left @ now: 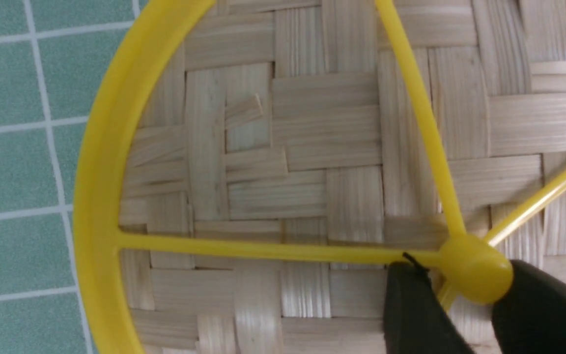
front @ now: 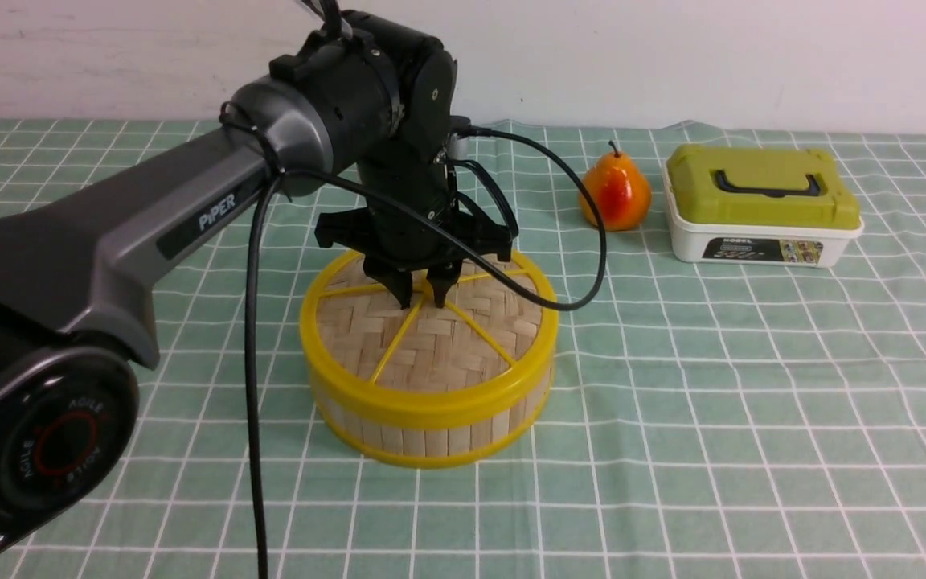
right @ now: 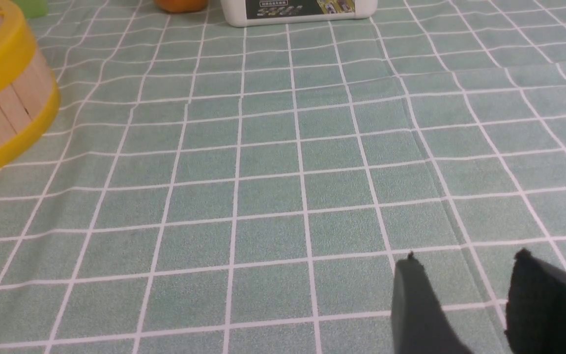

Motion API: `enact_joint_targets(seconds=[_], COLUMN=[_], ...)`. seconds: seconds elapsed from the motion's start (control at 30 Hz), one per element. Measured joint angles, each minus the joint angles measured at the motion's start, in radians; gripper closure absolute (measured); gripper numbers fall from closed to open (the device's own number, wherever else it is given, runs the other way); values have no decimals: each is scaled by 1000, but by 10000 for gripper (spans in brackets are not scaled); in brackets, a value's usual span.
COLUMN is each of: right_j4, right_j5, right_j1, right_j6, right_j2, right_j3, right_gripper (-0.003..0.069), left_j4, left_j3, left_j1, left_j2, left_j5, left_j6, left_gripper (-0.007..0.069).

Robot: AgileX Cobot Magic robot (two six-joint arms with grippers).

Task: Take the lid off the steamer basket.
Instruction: Use the left arm to lift the lid of the steamer

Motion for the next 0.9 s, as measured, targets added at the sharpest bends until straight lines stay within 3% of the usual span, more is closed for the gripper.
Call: enact_joint_targets(seconds=[0.27, 0.67, 0.83, 0.9], right_j4=[0, 0, 0, 0], right_j5=[0, 0, 0, 0], right_j1=[0, 0, 0, 0], right_j6=[0, 0, 0, 0], right_j2=[0, 0, 0, 0], right_j3=[0, 0, 0, 0], right_gripper=[415, 417, 417, 417], left_j4=[1, -1, -1, 1], left_j3=[0, 0, 0, 0], left_j1=[0, 0, 0, 0], left_j2=[0, 0, 0, 0], left_j5=[-19, -41, -45, -52], left_j6=[0, -3, -3, -3], left_gripper=[422, 386, 414, 469])
